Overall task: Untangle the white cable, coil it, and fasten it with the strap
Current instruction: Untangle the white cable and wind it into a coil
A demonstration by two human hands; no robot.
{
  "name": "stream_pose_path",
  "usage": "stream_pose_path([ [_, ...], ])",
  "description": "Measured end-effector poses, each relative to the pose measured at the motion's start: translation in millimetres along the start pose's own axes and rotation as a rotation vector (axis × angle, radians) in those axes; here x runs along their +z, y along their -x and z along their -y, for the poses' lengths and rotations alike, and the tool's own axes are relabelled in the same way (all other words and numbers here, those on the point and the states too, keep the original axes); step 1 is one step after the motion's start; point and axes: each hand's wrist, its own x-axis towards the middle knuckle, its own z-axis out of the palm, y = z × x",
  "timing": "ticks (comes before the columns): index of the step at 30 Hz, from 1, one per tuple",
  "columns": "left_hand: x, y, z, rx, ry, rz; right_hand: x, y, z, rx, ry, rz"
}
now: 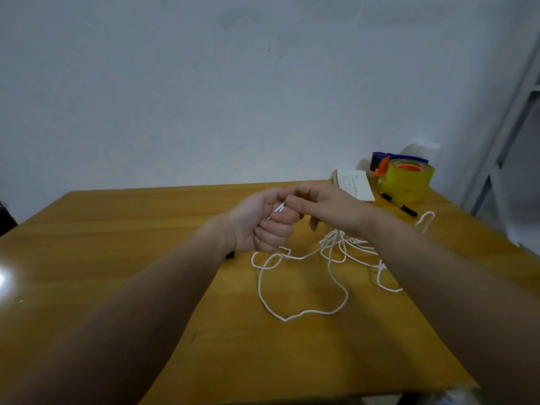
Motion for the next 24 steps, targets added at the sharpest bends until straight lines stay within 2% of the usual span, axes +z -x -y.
stream_pose_path([
  [2, 5.9, 5.1, 8.2, 0.065, 0.013, -0.091, 10.9, 5.0, 2.0, -0.014, 0.06, -0.063],
  [7, 15.6, 3.8, 25.6, 0.398, -0.309, -0.62, 21.6, 22.2, 4.4, 0.018, 0.004, -0.165],
  [10, 13.4, 4.5, 31.8, 0.469, -0.381, -0.735, 15.0, 29.2, 1.9, 0.078, -0.096, -0.104],
  [13, 16.0, 2.6, 34.3, 0.496, -0.153, -0.652, 7.5, 33.0, -3.4, 0.119, -0.221, -0.038],
  [17, 21.8, 3.6, 36.0, 0.45, 0.142, -0.456, 10.5, 32.0, -6.0, 0.103, -0.304, -0.129],
  [21, 25.7, 9.8, 42.5, 0.303, 0.151, -0.296, 13.9, 23.5, -2.0, 0.08, -0.21, -0.238],
  [24, 24.6, 12.7, 41.9, 0.297, 0.123, -0.272, 15.3, 17.0, 0.3, 0.081, -0.188, -0.261],
])
